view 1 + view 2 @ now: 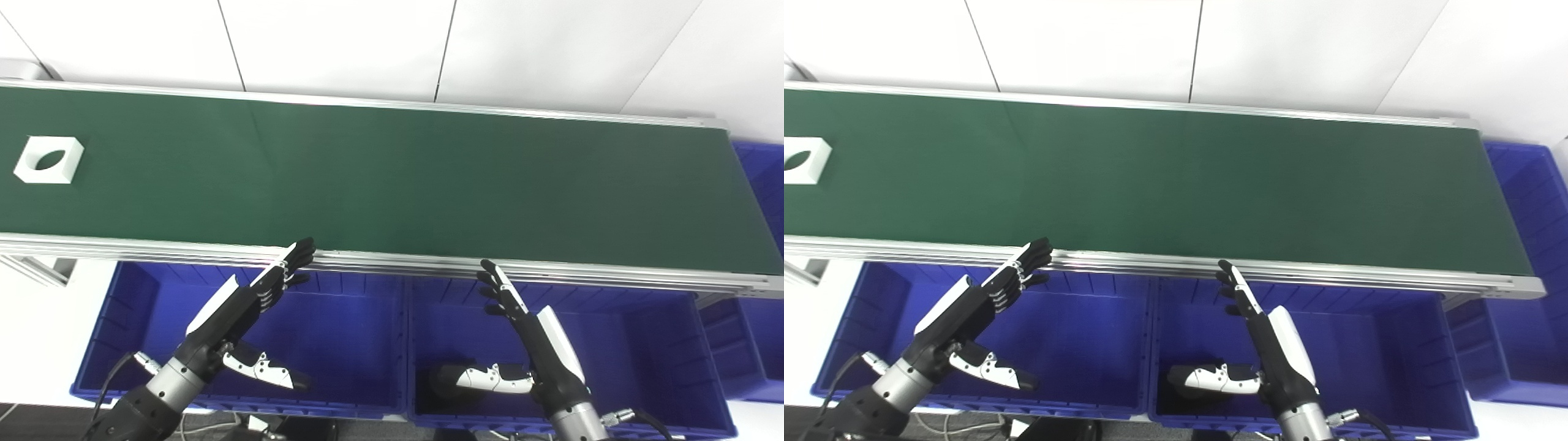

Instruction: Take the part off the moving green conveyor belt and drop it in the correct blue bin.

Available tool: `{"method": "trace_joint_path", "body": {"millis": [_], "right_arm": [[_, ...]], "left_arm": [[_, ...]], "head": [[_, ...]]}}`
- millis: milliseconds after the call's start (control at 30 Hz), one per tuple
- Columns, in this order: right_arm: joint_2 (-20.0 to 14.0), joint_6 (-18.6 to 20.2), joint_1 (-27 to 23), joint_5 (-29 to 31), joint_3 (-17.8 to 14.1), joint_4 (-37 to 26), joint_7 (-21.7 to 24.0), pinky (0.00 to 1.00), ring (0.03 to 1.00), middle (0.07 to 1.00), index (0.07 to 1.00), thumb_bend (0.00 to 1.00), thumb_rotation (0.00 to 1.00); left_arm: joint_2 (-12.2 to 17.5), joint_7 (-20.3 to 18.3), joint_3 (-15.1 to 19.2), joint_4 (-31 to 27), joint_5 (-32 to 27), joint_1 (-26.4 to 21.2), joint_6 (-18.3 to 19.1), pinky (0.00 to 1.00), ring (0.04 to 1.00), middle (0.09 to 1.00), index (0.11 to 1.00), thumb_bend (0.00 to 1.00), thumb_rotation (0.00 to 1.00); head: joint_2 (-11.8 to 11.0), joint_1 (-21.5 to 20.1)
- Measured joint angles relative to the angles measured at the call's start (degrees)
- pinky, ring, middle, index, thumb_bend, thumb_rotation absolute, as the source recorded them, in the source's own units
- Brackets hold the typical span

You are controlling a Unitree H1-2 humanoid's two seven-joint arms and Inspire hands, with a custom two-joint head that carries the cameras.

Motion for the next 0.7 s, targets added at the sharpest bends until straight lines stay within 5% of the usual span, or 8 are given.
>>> {"method": "trace_joint_path", "body": {"millis": [700], "right_arm": [[-0.8, -0.1, 0.1, 0.1, -0.1, 2.0, -0.5, 0.79, 0.881, 0.925, 0.980, 0.92, 0.36]], "left_arm": [[-1.1, 0.2, -0.2, 1.9, 2.9, -0.5, -2.0, 0.90, 0.969, 0.984, 1.000, 0.96, 0.13]], "head": [[-3.3, 3.3]]}}
